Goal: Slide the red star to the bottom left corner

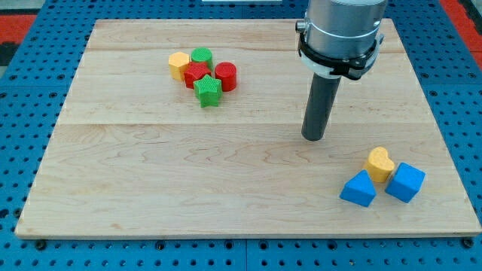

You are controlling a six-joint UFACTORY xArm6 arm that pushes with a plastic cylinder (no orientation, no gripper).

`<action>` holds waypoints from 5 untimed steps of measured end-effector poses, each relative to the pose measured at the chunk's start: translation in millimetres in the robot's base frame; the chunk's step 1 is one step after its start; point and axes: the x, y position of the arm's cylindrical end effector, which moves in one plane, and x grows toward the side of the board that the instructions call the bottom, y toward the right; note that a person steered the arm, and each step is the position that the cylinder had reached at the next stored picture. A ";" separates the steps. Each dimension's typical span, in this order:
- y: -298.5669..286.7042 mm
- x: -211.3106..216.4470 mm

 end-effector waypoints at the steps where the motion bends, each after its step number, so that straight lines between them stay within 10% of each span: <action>1: 7.1 0.0; 5: -110.0 -129.4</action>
